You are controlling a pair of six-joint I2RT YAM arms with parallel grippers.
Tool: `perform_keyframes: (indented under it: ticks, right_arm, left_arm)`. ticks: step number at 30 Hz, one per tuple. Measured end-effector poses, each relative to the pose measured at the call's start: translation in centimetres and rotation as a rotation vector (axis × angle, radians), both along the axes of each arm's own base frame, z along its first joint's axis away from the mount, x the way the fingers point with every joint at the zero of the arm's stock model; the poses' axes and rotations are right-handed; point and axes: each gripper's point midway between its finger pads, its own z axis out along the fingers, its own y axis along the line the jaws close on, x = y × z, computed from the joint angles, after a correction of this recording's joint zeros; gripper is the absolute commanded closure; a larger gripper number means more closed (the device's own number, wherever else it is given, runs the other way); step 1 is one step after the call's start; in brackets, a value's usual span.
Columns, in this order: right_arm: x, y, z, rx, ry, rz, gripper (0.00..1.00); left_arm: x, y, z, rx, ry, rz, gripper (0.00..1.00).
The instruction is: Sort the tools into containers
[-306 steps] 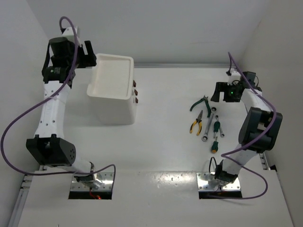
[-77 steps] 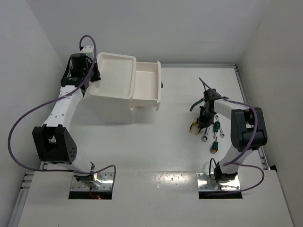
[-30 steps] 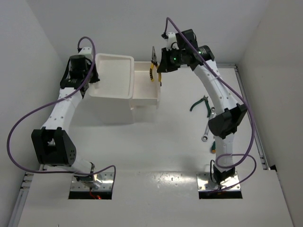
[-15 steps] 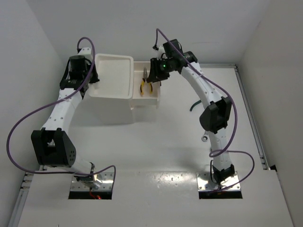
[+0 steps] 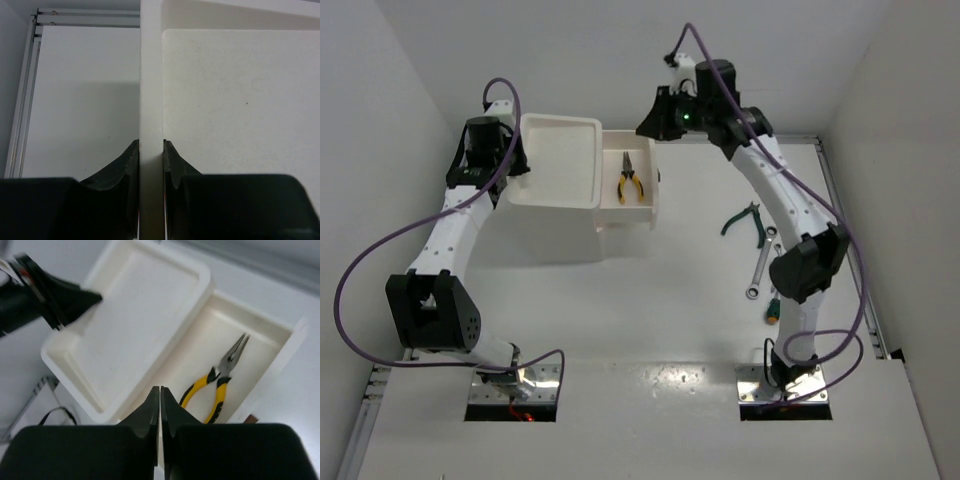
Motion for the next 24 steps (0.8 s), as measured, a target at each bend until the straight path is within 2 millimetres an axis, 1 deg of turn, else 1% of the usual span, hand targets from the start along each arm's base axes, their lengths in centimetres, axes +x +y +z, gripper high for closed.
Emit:
perform_keyframes:
  ticks: [2,3,5,6,7,8,9,10,11,14,15,17,18,20,21,24]
  right_arm:
    - [0.4,-1.5,3.2,0.02,-0.088,-0.046,1.0]
    - [0.6,-3.0,4.5,0.016,-0.128,-0.083,1.0]
    - [1.3,-5.8,5.7,-0.018,-0.186,-0.152,1.0]
    - [1.6,-7.0,5.7,-0.044,-0.2,-0.18,1.0]
    - [2.1,-8.3,5.3,-0.074,-0.206,-0.207,0.95]
    - [2.7,-9.5,4.5,-0.113,-0.206,-0.228,0.84]
    - [3.0,-10.1,3.1,-0.143,-0.187,-0.232,0.74]
    - [3.1,-10.4,1.5,-0.172,-0.159,-0.224,0.73]
    - [3.1,-10.6,-0.6,-0.202,-0.122,-0.204,0.74]
    - [2.2,-10.3,-7.3,-0.262,0.018,-0.136,0.86]
    - [1.9,-10.2,-9.3,-0.273,0.065,-0.119,0.91]
    - [1.5,-10.0,-12.7,-0.293,0.148,-0.094,0.94]
    - [1.4,-9.9,-13.9,-0.298,0.18,-0.088,0.96]
    - [1.3,-9.7,-15.4,-0.3,0.217,-0.08,0.97]
    - [1.3,-9.5,-15.7,-0.292,0.228,-0.074,0.97]
    - [1.0,-8.7,-15.3,-0.257,0.235,-0.049,0.98]
  left_arm:
    - [0.0,0.0,0.0,0.0,0.002,0.0,1.0]
    - [0.0,0.0,0.0,0.0,0.003,0.0,1.0]
    - [0.0,0.0,0.0,0.0,0.005,0.0,1.0]
    - [0.0,0.0,0.0,0.0,0.005,0.0,1.0]
    - [0.0,0.0,0.0,0.0,0.006,0.0,1.0]
    - [0.1,0.0,0.0,0.0,0.009,0.0,1.0]
    - [0.1,0.0,0.0,0.0,0.01,0.0,1.0]
    - [0.1,0.0,0.0,0.0,0.01,0.0,1.0]
    - [0.1,0.0,0.0,0.0,0.011,0.0,1.0]
    - [0.1,0.0,-0.1,0.0,0.014,0.0,1.0]
    - [0.1,0.0,0.0,0.0,0.014,0.0,1.0]
    - [0.1,0.0,-0.1,0.0,0.014,-0.001,1.0]
    - [0.1,0.0,-0.1,0.0,0.014,0.0,1.0]
    - [0.1,0.0,-0.1,0.0,0.015,-0.001,1.0]
    - [0.1,0.0,-0.1,0.0,0.014,-0.001,1.0]
    - [0.1,0.0,-0.1,0.0,0.015,-0.002,1.0]
